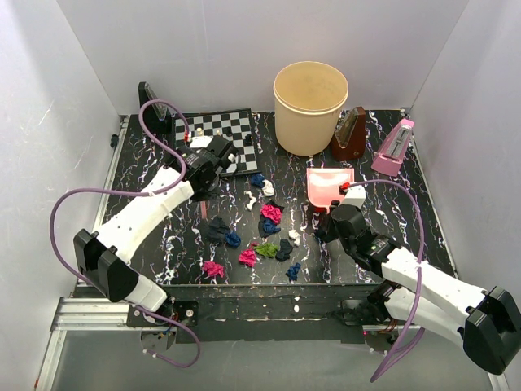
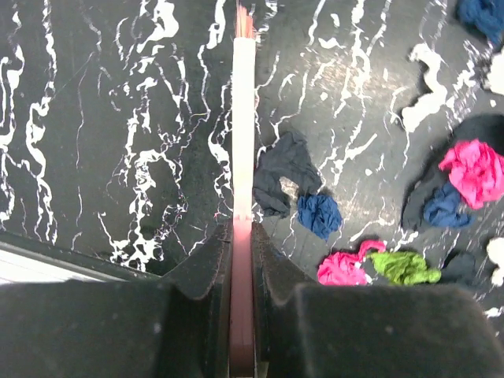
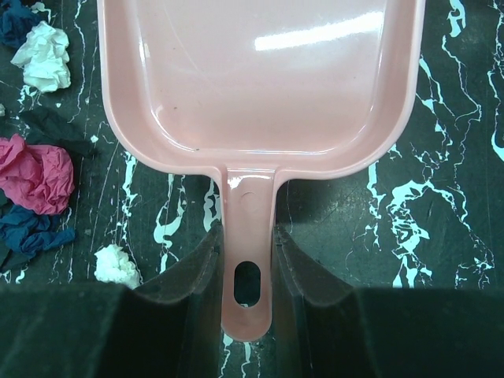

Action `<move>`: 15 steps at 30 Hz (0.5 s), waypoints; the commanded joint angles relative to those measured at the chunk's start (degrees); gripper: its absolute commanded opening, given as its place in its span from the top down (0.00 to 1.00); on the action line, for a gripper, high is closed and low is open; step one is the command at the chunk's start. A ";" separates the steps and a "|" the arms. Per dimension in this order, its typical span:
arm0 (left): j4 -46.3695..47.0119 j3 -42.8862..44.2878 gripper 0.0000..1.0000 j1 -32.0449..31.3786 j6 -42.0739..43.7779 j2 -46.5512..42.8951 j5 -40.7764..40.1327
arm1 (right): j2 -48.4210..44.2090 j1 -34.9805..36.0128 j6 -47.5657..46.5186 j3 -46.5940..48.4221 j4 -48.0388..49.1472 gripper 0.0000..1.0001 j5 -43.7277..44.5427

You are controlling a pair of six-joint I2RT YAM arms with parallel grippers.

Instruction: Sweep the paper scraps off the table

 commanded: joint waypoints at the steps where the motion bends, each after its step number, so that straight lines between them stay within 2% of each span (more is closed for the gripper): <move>1: -21.04 -2.13 1.00 0.18 -10.89 -0.85 -6.17 | -0.60 0.01 0.74 -0.10 3.20 0.99 2.06; 5: -20.96 -8.02 1.00 0.18 -15.12 -3.13 -1.78 | -0.07 0.01 0.83 0.07 3.29 0.99 1.79; 8: -21.04 -10.66 1.00 0.10 -14.60 -5.41 -0.27 | 0.19 -0.07 0.92 0.08 3.20 0.99 1.71; 13: -21.04 -15.05 1.00 0.18 -13.11 -10.52 -2.56 | 0.46 -0.07 0.83 0.16 3.20 0.99 1.18; 15: -21.04 -16.81 1.00 0.10 -12.05 -11.14 -0.55 | 0.63 0.10 0.83 0.25 3.20 0.99 1.09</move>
